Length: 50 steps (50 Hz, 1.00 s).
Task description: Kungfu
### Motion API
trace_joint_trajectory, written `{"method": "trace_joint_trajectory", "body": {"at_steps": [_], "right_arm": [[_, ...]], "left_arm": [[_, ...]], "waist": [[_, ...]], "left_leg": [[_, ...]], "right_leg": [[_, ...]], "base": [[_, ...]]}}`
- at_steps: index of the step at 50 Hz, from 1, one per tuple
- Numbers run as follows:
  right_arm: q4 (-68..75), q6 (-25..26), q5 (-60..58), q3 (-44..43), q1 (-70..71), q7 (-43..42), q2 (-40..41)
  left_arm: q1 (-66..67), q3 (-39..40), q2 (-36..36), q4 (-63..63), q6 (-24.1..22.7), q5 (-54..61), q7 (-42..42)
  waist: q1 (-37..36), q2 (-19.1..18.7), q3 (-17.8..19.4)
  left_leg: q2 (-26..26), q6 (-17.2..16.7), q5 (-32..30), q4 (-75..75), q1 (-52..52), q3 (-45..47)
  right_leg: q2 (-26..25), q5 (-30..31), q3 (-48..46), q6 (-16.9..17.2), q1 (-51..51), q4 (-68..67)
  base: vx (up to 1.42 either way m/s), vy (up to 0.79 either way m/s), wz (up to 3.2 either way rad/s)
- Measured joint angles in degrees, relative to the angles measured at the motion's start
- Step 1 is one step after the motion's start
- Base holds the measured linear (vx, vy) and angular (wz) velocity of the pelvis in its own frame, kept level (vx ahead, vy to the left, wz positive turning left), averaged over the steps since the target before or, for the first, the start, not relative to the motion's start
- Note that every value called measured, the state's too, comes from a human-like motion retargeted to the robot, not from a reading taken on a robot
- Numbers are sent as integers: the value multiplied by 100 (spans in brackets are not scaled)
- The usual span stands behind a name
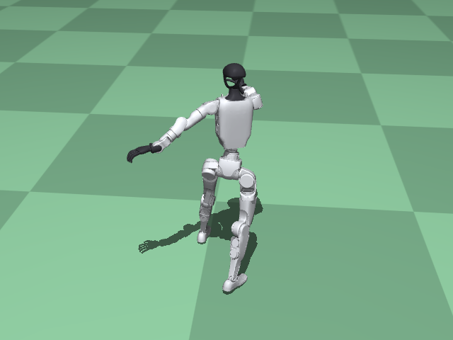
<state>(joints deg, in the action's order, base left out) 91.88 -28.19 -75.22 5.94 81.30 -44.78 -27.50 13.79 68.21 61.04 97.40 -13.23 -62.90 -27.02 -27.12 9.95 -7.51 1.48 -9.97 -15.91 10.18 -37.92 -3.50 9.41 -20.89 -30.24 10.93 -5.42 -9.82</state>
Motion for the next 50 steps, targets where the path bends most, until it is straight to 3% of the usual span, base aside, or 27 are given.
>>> {"method": "trace_joint_trajectory", "body": {"at_steps": [7, 15, 20, 27, 32, 38, 45, 50], "right_arm": [[-224, -68, -144, 50, -101, -52, 67], [-746, -419, -133, 169, -216, -71, 238], [-1222, -790, -143, 415, -243, -130, 493], [-2143, -1329, -187, 963, -251, 18, 1155], [-2729, -1651, -112, 1301, -271, 173, 1515], [-3032, -1889, 269, 1294, -401, 336, 1783], [-3601, -2111, 450, 1499, -603, 507, 1885], [-4180, -2227, 367, 1757, -741, 520, 1842]], "left_arm": [[-1683, -1059, 96, -1413, -1141, 385, -479], [-4618, -4057, -502, -3960, -2979, 2659, 795], [-6165, -6010, -1073, -5399, -3354, 3198, 1593], [-7460, -7714, -1465, -5869, -3703, 2963, 2616], [-7690, -8058, -1320, -5884, -3719, 3343, 3248], [-7464, -7877, -1221, -6082, -3858, 4147, 3624], [-7086, -7710, -1017, -6183, -3707, 4918, 4270], [-6696, -7646, -768, -6571, -3558, 5325, 4690]], "waist": [[142, 52, -21], [306, 0, -75], [565, -88, -145], [940, -239, -179], [1053, -271, -134], [1108, -274, -38], [1246, -526, 8], [1349, -680, 18]], "left_leg": [[2, 85, 86, 25, -16, 93], [73, 176, 239, 150, -103, 247], [141, 279, 375, 280, -198, 391], [406, 489, 703, 496, -207, 967], [660, 653, 1032, 671, -128, 1552], [803, 772, 1321, 777, 83, 2158], [1141, 751, 1396, 597, 525, 2956], [1335, 703, 1314, 328, 918, 3589]], "right_leg": [[67, 125, -2, 115, 30, 34], [160, 285, 24, 212, 149, -9], [234, 442, 84, 291, 281, -31], [515, 725, 388, 380, 598, -109], [805, 900, 811, 406, 967, -187], [1202, 1127, 1101, 392, 1352, -266], [1565, 1463, 514, 406, 1872, -522], [1842, 1521, 93, 100, 2442, -981]], "base": [[0, 0, 0], [1, 3, -11], [0, 8, -27], [-1, 12, -77], [-3, 12, -124], [-5, 12, -113], [-15, 6, -118], [-22, -1, -140]]}}
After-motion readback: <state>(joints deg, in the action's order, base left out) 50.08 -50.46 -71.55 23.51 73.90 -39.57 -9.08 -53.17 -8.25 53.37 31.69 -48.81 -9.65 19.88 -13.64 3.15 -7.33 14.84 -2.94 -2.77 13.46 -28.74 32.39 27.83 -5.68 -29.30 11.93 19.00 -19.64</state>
